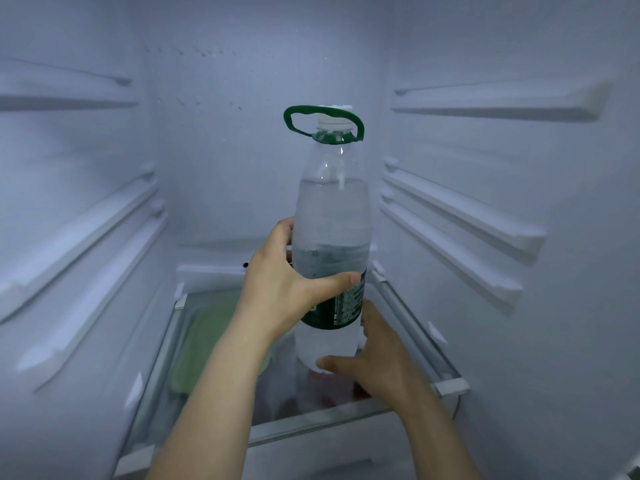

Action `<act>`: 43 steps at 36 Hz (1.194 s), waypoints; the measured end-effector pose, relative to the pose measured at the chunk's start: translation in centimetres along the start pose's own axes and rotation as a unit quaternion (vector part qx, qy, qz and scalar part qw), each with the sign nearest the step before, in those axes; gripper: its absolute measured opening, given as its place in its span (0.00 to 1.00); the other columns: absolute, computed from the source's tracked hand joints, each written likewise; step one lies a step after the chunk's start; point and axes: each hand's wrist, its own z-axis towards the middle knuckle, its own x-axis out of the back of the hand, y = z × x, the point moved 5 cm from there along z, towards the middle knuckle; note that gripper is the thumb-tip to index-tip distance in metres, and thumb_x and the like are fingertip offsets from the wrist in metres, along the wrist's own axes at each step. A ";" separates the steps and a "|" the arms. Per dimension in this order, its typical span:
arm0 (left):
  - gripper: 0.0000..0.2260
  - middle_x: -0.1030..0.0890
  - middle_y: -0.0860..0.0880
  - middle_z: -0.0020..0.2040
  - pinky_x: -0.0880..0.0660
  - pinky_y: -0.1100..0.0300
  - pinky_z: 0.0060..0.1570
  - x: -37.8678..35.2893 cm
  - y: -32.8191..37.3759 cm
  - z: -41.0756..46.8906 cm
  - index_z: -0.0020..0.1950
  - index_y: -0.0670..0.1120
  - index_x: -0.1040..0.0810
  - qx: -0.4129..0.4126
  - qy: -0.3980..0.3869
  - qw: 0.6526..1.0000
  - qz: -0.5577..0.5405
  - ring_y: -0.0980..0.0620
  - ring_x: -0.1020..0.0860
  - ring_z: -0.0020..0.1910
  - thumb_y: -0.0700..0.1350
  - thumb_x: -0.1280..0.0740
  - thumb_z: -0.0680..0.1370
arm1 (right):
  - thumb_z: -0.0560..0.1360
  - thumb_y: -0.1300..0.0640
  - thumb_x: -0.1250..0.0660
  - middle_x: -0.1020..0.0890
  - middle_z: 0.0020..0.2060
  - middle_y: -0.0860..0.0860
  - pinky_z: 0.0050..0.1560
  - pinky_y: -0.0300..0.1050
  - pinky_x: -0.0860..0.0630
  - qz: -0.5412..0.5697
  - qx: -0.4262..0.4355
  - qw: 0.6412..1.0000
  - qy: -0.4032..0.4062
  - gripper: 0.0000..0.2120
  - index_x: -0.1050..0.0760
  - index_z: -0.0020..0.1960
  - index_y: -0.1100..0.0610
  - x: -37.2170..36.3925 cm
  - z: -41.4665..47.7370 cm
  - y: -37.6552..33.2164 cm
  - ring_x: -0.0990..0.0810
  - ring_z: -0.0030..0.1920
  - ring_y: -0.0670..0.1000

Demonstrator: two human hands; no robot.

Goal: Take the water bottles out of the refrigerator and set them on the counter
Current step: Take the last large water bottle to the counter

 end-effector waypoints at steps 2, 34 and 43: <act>0.35 0.21 0.63 0.53 0.22 0.58 0.50 0.0 -0.1 0.0 0.61 0.62 0.31 0.002 0.006 1.000 -0.005 0.61 0.22 0.53 0.54 0.19 0.59 | 0.66 0.59 0.22 0.26 0.49 0.32 0.41 0.27 0.28 0.016 0.004 1.000 -0.009 0.30 0.36 0.51 0.33 -0.3 0.1 -0.1 0.26 0.49 0.30; 0.32 0.20 0.68 0.50 0.23 0.69 0.45 0.5 4.4 -8.7 0.59 0.62 0.26 -0.090 -0.033 0.991 -0.096 0.69 0.22 0.50 0.52 0.18 0.59 | 0.57 0.46 0.19 0.22 0.49 0.26 0.42 0.26 0.27 0.023 -0.028 0.990 0.137 0.34 0.33 0.57 0.32 -0.2 -10.6 -1.6 0.25 0.51 0.29; 0.32 0.18 0.60 0.53 0.21 0.64 0.44 -2.2 7.9 -13.6 0.58 0.59 0.24 -0.114 -0.128 0.963 -0.208 0.60 0.19 0.52 0.48 0.17 0.58 | 0.59 0.54 0.17 0.27 0.48 0.17 0.46 0.17 0.34 0.093 -0.069 0.973 0.202 0.36 0.33 0.54 0.28 1.4 -19.6 -1.3 0.31 0.51 0.19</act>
